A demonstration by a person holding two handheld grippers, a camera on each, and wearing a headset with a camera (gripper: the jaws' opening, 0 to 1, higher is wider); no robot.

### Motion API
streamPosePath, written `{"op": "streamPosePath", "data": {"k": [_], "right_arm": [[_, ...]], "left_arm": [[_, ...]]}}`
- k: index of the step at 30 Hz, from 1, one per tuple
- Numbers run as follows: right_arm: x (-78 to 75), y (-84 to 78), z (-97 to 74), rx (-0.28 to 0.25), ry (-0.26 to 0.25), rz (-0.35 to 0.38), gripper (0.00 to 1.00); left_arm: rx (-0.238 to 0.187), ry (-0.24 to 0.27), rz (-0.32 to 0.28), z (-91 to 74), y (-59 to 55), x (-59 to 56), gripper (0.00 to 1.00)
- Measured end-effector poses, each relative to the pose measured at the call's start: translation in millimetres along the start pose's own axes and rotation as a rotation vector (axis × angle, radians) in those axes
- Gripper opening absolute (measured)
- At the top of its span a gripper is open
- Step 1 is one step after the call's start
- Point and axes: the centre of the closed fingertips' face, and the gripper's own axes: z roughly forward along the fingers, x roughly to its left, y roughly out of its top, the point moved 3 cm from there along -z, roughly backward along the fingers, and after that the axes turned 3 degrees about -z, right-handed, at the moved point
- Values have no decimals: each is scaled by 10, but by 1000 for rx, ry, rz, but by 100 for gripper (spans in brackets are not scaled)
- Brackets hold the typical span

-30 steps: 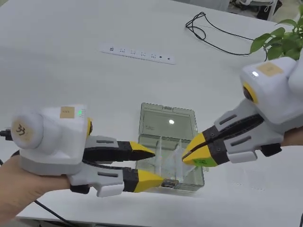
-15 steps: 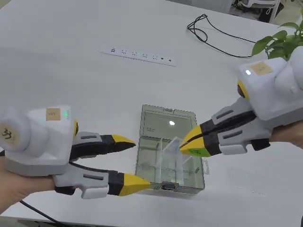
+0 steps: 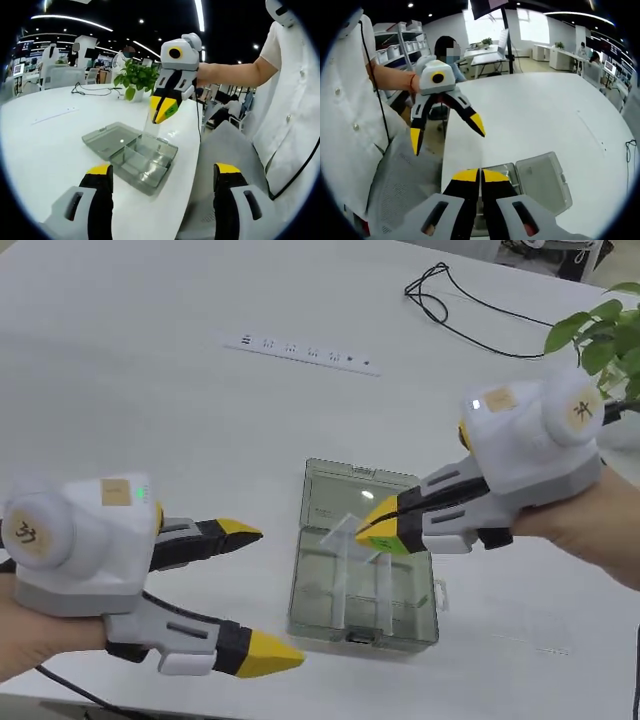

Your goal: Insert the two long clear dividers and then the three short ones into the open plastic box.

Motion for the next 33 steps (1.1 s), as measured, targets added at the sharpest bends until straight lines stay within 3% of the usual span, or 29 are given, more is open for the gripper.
{"op": "streamPosePath", "data": {"k": [11, 33], "right_arm": [[-55, -170, 229, 8, -24, 15, 3], [-153, -312, 345, 18, -38, 19, 3]], "left_arm": [[28, 7, -3, 36, -83, 22, 100], [14, 10, -24, 64, -98, 42, 100]]}}
